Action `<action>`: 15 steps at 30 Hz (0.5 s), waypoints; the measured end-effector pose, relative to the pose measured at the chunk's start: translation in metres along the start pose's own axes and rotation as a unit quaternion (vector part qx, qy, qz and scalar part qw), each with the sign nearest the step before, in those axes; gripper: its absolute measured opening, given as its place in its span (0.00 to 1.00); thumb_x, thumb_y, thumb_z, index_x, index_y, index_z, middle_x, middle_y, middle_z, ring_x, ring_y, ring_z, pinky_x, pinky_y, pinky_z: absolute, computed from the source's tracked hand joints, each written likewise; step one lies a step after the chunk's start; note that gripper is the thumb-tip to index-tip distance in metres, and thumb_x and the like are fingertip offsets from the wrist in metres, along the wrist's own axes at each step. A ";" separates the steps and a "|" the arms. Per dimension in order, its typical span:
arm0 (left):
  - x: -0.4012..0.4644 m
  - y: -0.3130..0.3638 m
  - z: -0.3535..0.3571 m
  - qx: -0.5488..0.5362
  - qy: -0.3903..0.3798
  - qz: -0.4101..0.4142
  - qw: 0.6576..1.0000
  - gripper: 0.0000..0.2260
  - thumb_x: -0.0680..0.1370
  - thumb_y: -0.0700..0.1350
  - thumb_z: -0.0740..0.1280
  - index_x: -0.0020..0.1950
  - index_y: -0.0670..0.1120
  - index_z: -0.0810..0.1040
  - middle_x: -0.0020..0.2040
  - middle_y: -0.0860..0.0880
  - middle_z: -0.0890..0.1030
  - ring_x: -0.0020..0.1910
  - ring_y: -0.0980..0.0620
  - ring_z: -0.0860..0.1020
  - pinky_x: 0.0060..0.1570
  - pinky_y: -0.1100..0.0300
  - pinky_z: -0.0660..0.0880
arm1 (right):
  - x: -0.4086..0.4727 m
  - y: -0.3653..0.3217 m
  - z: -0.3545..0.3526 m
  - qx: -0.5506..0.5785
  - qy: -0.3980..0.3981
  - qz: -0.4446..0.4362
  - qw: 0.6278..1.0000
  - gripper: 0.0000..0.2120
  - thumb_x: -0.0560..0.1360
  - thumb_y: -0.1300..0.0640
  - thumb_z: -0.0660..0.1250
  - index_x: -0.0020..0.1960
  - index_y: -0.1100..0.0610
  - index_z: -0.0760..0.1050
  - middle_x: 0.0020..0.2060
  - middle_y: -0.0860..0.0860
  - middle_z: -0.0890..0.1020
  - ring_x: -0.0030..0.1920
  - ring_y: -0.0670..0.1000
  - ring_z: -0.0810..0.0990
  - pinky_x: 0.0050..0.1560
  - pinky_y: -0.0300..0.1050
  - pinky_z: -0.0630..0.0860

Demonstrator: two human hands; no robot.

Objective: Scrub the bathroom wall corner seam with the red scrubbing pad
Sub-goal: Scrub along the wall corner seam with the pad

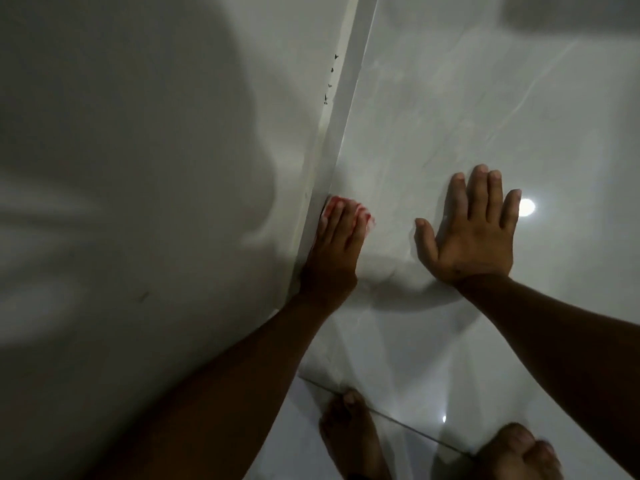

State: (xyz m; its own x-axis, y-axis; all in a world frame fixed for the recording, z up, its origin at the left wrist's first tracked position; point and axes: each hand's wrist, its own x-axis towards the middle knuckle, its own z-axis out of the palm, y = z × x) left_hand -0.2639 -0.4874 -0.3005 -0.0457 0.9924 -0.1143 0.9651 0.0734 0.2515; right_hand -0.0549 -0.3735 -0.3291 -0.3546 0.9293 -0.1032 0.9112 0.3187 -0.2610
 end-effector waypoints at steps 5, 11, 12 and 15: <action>-0.082 0.007 0.009 0.025 -0.041 -0.023 0.999 0.33 0.73 0.34 0.58 0.80 0.42 0.60 0.81 0.39 0.58 0.82 0.38 0.50 0.81 0.43 0.50 | -0.001 -0.001 0.000 0.008 -0.005 0.003 1.000 0.43 0.80 0.33 0.53 0.84 0.61 0.51 0.84 0.64 0.51 0.84 0.63 0.47 0.81 0.67 0.43; -0.052 0.008 0.007 0.008 -0.002 -0.034 0.999 0.35 0.71 0.31 0.67 0.78 0.40 0.62 0.78 0.36 0.65 0.79 0.33 0.58 0.79 0.39 0.56 | -0.001 -0.002 -0.001 0.014 0.001 0.002 1.000 0.43 0.80 0.33 0.52 0.84 0.61 0.52 0.84 0.64 0.52 0.84 0.63 0.47 0.81 0.67 0.43; -0.034 0.008 0.006 -0.001 0.009 -0.039 0.999 0.33 0.72 0.29 0.64 0.78 0.39 0.64 0.77 0.35 0.66 0.78 0.33 0.60 0.78 0.38 0.58 | -0.002 -0.002 -0.001 0.012 0.002 0.003 1.000 0.43 0.80 0.33 0.52 0.84 0.61 0.52 0.84 0.64 0.52 0.84 0.63 0.47 0.81 0.66 0.43; 0.025 0.008 0.000 -0.020 0.041 -0.040 0.998 0.31 0.73 0.27 0.61 0.77 0.38 0.65 0.76 0.34 0.67 0.77 0.32 0.61 0.76 0.37 0.62 | -0.001 -0.002 0.000 0.008 -0.002 0.005 1.000 0.43 0.80 0.33 0.52 0.84 0.61 0.52 0.84 0.63 0.51 0.84 0.63 0.47 0.82 0.65 0.42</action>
State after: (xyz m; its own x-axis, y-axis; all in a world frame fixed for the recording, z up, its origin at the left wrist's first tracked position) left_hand -0.2575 -0.4623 -0.3018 -0.1445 0.9879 -0.0564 0.9463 0.1547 0.2838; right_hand -0.0560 -0.3752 -0.3286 -0.3472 0.9313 -0.1103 0.9108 0.3069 -0.2761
